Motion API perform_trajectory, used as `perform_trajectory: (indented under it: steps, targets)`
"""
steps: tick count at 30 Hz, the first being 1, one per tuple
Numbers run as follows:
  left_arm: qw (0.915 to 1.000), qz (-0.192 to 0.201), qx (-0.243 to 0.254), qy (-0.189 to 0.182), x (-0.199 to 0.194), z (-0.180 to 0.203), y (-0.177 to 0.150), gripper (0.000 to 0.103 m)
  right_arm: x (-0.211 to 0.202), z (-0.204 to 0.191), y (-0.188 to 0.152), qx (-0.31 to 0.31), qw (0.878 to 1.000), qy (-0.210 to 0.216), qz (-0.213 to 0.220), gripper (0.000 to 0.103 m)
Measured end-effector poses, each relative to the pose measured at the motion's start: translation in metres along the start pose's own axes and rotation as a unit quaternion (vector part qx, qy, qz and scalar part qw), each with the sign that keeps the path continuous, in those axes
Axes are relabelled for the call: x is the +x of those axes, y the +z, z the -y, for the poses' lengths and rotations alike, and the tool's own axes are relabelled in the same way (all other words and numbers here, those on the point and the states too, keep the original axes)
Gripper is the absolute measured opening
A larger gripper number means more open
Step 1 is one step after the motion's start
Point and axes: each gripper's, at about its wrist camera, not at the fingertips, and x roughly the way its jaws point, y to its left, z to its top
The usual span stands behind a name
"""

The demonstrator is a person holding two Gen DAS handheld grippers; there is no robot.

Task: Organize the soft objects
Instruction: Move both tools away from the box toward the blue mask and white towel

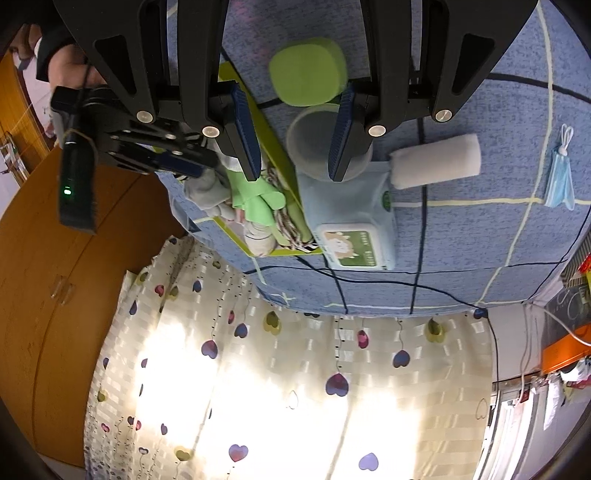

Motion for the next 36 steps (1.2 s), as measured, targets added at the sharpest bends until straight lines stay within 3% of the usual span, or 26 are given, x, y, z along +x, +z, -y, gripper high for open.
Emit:
perform_trajectory:
  steps: [5, 15, 24, 36]
  targets:
    - [0.9999, -0.002, -0.010, 0.004, -0.004, -0.015, -0.004, 0.039, -0.017, -0.003, -0.005, 0.010, 1.000, -0.011, 0.009, 0.056]
    - [0.9992, -0.007, -0.038, 0.012, -0.019, -0.050, -0.021, 0.039, -0.028, -0.040, 0.005, -0.020, 0.999, 0.001, 0.027, 0.059]
    - [0.9958, -0.001, -0.080, 0.046, -0.037, -0.091, -0.035, 0.039, -0.028, -0.090, 0.017, -0.062, 0.997, 0.032, 0.034, 0.059]
    - [0.9873, 0.015, -0.120, 0.103, -0.065, -0.149, -0.043, 0.039, -0.001, -0.150, 0.032, -0.111, 0.992, 0.063, 0.013, 0.059]
